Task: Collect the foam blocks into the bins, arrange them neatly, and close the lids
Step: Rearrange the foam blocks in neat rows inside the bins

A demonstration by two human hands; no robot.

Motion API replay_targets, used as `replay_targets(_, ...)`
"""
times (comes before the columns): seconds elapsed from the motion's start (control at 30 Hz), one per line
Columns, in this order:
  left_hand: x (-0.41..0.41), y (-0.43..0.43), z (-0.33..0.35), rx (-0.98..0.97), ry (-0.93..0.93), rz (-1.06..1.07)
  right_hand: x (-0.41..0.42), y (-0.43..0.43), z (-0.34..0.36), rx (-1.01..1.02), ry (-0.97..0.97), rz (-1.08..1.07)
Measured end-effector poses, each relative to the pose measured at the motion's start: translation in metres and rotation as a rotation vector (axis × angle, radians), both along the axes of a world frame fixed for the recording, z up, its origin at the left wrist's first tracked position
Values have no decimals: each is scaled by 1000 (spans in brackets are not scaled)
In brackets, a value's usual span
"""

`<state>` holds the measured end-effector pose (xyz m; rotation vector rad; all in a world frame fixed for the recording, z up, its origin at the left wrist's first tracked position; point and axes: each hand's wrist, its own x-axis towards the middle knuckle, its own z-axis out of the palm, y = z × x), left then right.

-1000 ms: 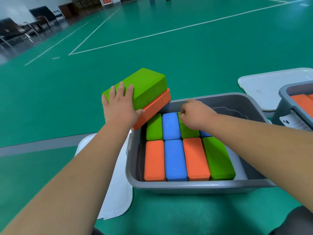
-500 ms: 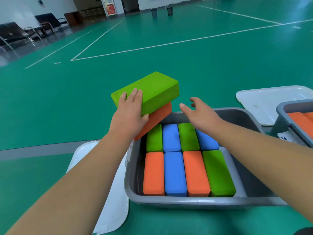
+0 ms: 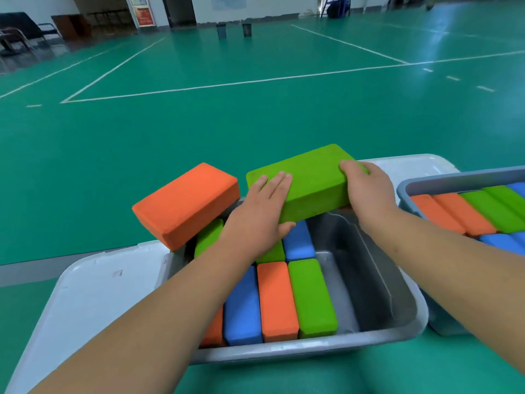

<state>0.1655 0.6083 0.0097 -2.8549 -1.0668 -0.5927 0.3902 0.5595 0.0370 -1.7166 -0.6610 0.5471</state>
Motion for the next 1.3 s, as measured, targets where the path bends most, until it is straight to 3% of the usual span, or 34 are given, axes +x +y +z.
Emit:
replay_targets(0.07, 18, -1, -11, -45, -5, 45, 14, -9, 3, 2, -49, -56)
replay_targets(0.17, 40, -1, -33, -324, 45, 126, 32, -22, 7, -41, -112, -94)
replay_targets(0.27, 51, -3, -59, -542, 279, 91, 45, -37, 14, -61, -281, -105)
replay_targets(0.37, 56, -7, -78, -544, 513, 12, 51, -47, 19, -78, -407, -53)
replay_targets(0.6, 62, -2, -75, -506, 659, -13, 34, -59, 5, -200, -623, 108)
replay_targets(0.7, 64, -5, -75, -505, 686, 38, 17, -61, -8, -379, -682, 209)
replay_targets(0.9, 61, -7, -76, -522, 671, 62, -24, -67, -44, -988, -647, 520)
replay_targets(1.3, 42, 0, -75, -499, 650, 10, -47, -72, -41, -1351, -810, 894)
